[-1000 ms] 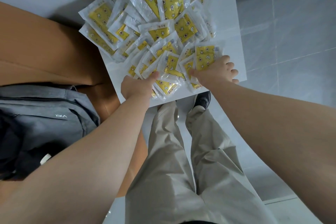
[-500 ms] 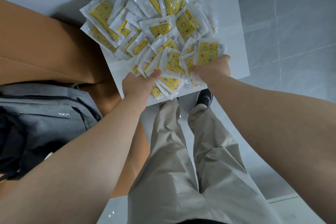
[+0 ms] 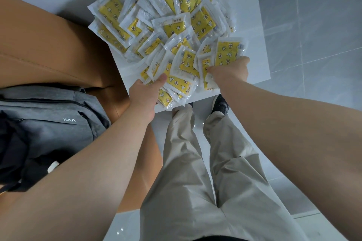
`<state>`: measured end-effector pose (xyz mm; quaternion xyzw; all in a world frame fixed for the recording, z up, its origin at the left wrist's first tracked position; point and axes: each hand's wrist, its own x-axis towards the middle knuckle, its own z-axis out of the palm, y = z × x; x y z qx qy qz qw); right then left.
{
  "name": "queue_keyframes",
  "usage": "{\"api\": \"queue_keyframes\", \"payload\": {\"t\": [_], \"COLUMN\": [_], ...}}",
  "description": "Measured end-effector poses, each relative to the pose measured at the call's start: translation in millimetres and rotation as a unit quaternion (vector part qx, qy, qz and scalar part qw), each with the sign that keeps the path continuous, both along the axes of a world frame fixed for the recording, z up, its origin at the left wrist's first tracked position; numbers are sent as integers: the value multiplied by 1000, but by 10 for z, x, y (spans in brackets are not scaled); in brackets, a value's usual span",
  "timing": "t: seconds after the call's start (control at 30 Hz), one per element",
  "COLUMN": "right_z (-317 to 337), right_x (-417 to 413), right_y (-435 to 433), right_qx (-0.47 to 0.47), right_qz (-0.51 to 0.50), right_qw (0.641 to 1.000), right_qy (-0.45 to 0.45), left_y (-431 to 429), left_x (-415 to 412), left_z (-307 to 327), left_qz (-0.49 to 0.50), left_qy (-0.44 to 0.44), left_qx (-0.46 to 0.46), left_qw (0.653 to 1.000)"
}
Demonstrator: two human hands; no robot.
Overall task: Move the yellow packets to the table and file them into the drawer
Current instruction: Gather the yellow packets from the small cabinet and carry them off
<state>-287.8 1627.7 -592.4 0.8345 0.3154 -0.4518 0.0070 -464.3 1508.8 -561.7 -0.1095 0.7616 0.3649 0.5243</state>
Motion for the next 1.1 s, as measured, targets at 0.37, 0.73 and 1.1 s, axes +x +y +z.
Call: {"api": "queue_keyframes", "payload": {"t": [0.37, 0.73, 1.1], "right_z": [-11, 141, 183], "right_x": [-87, -15, 185], "right_y": [-103, 45, -35], "right_qx": [13, 7, -63], "right_qz": [118, 128, -61], "right_qw": [992, 992, 987], "right_qy": [-48, -2, 138], "left_y": [-11, -16, -55], "left_x": [52, 71, 17], "left_z": [-56, 61, 65], "left_qz": [55, 64, 95], "left_qy": [-11, 15, 16], "left_qx": [5, -6, -21], "left_qw": [998, 998, 995]}}
